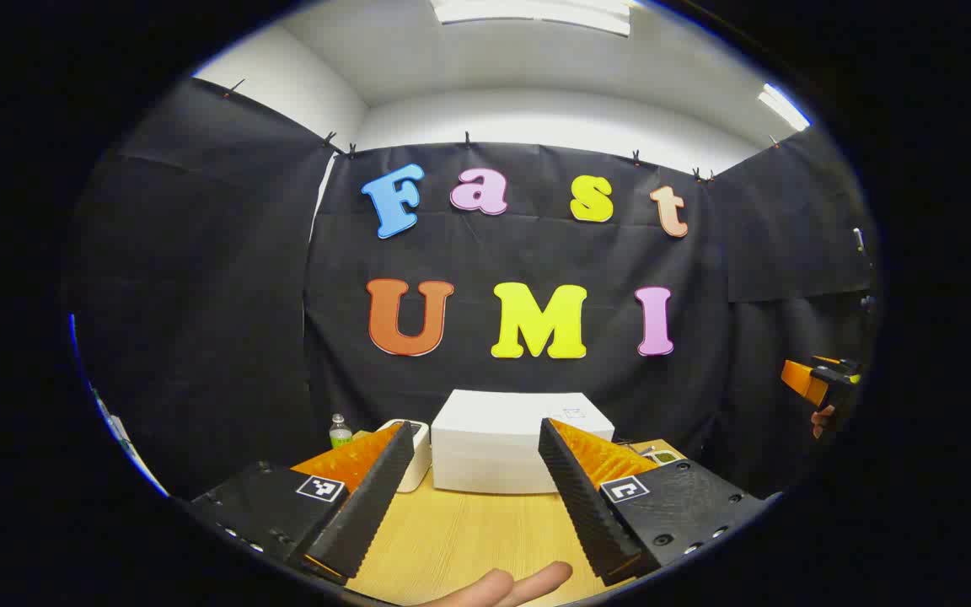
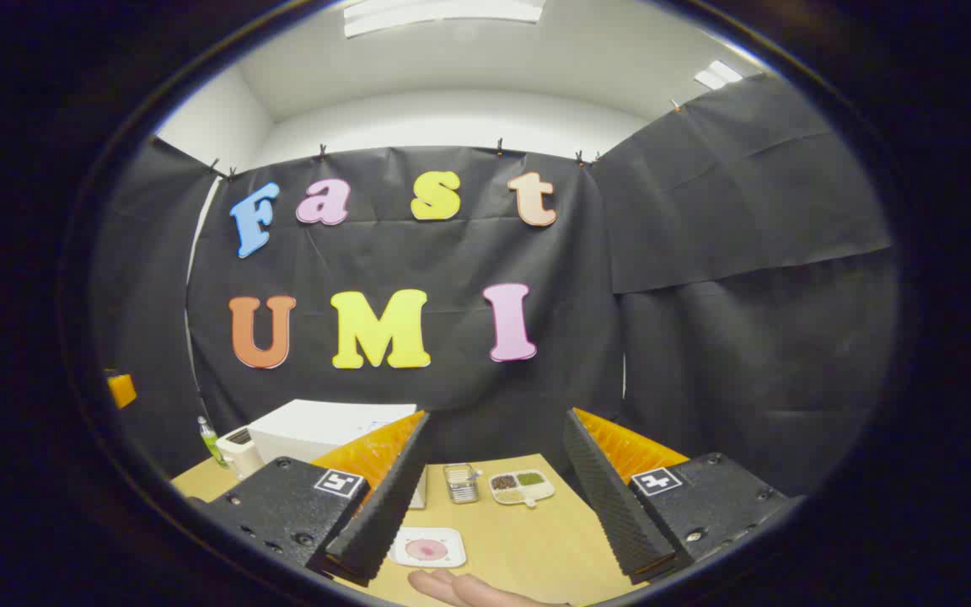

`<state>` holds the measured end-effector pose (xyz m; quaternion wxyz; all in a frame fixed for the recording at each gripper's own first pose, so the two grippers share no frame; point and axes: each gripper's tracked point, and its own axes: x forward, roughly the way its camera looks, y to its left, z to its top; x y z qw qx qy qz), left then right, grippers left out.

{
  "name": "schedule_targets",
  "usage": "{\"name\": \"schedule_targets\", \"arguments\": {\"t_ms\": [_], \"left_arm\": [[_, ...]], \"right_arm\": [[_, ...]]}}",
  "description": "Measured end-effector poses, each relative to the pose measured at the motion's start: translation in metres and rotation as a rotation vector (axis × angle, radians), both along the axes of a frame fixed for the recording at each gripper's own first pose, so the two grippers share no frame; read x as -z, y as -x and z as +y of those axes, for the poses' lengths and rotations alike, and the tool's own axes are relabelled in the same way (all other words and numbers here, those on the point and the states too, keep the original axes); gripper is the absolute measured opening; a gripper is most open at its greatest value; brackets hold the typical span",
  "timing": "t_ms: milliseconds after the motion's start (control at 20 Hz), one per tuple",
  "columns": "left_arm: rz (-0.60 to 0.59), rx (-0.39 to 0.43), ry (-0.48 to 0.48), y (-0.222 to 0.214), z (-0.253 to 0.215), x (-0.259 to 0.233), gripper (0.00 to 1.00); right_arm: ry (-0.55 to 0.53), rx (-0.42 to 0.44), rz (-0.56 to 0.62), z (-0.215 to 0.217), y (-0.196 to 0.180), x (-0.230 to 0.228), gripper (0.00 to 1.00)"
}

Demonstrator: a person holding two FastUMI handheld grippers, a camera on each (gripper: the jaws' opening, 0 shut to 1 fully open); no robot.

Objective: Open the microwave oven with the left hand, put the food in, and close the microwave oven.

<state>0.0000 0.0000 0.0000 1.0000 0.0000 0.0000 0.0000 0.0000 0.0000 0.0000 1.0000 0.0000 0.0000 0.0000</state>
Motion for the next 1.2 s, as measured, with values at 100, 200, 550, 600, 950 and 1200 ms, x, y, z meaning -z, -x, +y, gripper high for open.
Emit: {"name": "schedule_targets", "arguments": {"t_ms": [100, 200, 550, 600, 950, 1200], "left_arm": [[-0.001, 0.001, -0.004, 0.002, 0.000, 0.000, 0.94], [0.012, 0.009, 0.002, 0.003, -0.001, 0.002, 0.94], [-0.012, 0.007, 0.035, -0.001, 0.010, -0.003, 0.94], [-0.014, -0.001, 0.034, -0.002, 0.011, -0.003, 0.94], [-0.034, 0.007, 0.029, -0.031, 0.008, 0.009, 0.94], [-0.018, 0.037, 0.035, -0.078, -0.017, 0.038, 0.95]], "right_arm": [[0.002, 0.007, 0.000, -0.003, 0.002, 0.001, 0.91], [0.003, 0.017, 0.009, -0.008, 0.004, 0.003, 0.91], [0.012, 0.062, -0.049, -0.024, 0.000, -0.007, 0.91], [0.017, 0.066, -0.063, -0.025, 0.001, -0.007, 1.00], [-0.003, 0.034, -0.052, -0.024, -0.019, 0.005, 0.91], [-0.019, 0.039, -0.038, -0.033, -0.041, 0.019, 0.91]]}}
